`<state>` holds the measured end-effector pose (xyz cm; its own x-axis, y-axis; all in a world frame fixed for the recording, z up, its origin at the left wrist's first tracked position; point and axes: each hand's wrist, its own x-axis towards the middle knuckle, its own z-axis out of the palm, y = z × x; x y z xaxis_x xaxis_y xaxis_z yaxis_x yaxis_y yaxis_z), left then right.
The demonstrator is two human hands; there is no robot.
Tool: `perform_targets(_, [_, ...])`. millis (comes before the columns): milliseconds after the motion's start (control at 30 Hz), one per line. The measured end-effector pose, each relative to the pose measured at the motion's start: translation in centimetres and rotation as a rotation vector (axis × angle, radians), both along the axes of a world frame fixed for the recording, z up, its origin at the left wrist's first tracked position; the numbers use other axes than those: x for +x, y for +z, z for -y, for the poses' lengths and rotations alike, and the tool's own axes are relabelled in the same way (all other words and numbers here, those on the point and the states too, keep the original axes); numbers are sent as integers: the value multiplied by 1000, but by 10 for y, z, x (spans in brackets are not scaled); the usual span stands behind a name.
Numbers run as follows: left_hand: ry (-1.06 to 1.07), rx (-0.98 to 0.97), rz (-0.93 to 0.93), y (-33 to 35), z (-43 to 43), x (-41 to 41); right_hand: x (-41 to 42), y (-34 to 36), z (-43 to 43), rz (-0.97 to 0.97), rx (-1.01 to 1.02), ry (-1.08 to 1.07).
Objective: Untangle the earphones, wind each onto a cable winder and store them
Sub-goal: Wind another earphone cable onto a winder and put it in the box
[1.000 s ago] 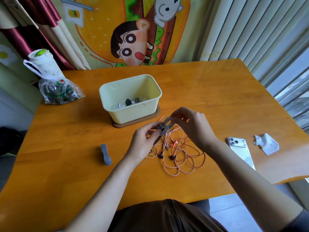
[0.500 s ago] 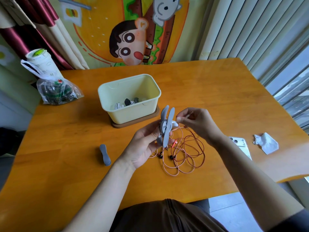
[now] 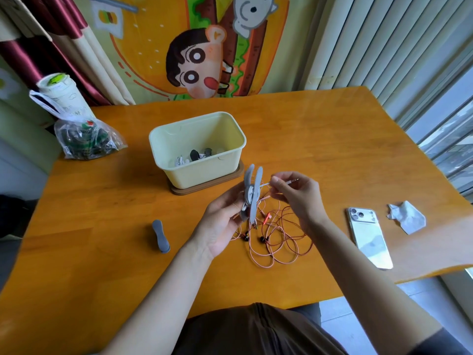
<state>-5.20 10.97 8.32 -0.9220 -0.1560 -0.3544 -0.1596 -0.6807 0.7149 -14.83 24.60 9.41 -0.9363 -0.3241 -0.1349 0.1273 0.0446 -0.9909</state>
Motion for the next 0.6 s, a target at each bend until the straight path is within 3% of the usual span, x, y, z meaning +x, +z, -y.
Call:
perform_targets(133, [-25,-78,21,-1,-4,3,-9,10,-2,-55,-19,-20])
perform_targets(433, [191,181,-42,6,-11,-4,16,-14,7,-71,55,89])
perform_targets(600, [286,126,35,1,-10,-8,25,-20,9,-127,177,114])
